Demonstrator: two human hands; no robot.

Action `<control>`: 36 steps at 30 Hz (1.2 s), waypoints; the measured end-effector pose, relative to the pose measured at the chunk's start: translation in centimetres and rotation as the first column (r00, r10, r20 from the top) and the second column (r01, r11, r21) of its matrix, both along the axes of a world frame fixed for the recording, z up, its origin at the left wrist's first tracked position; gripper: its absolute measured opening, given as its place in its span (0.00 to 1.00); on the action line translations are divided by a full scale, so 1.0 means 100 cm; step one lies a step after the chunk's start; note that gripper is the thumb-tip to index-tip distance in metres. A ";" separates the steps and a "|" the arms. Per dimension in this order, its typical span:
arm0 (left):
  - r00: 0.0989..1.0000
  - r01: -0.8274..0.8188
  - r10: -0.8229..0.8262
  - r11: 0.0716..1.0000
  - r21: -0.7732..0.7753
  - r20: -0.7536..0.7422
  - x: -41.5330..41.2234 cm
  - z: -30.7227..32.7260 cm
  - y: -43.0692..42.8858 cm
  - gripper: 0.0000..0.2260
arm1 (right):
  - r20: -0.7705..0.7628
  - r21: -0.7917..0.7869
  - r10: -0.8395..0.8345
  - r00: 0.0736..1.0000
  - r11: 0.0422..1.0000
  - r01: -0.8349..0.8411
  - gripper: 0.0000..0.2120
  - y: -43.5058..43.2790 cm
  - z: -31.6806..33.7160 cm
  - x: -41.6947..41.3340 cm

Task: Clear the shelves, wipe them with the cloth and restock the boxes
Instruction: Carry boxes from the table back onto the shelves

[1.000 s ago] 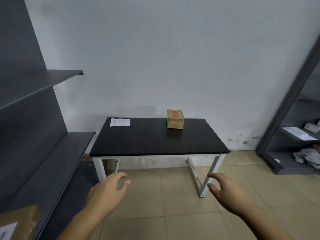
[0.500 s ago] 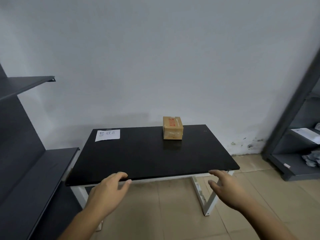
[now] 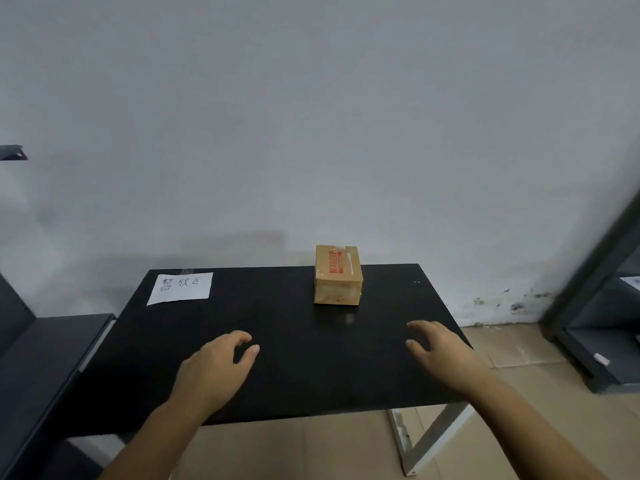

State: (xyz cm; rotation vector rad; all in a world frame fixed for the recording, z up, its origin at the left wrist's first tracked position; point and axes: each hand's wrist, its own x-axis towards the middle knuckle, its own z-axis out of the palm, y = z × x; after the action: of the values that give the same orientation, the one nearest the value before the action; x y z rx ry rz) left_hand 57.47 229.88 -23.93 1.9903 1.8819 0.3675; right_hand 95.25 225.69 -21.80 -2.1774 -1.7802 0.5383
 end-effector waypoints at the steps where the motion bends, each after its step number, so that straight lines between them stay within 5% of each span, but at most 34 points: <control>1: 1.000 0.002 -0.002 1.000 -0.006 0.006 0.006 -0.002 0.016 0.17 | 0.003 0.001 0.003 1.000 1.000 -0.003 0.23 0.016 -0.001 0.004; 18: 0.988 0.053 -0.054 0.998 0.016 0.145 0.083 -0.051 0.303 0.25 | -0.080 -0.053 -0.090 0.993 0.995 0.086 0.29 0.293 -0.048 0.029; 28: 0.826 -0.084 0.186 0.974 -0.211 0.532 0.148 -0.109 0.398 0.27 | -0.408 -0.079 -0.190 0.893 0.982 0.172 0.37 0.393 -0.110 0.045; 36: 0.754 -0.154 0.360 0.910 -0.385 0.549 0.193 -0.165 0.442 0.28 | -0.556 -0.219 -0.311 0.771 0.949 0.225 0.39 0.445 -0.175 0.060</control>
State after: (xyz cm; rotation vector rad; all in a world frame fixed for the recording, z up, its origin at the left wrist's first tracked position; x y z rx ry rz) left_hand 76.74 274.09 -40.47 1.1877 1.6471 0.6505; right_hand 101.25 270.19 -39.32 -1.9902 -1.1040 1.1437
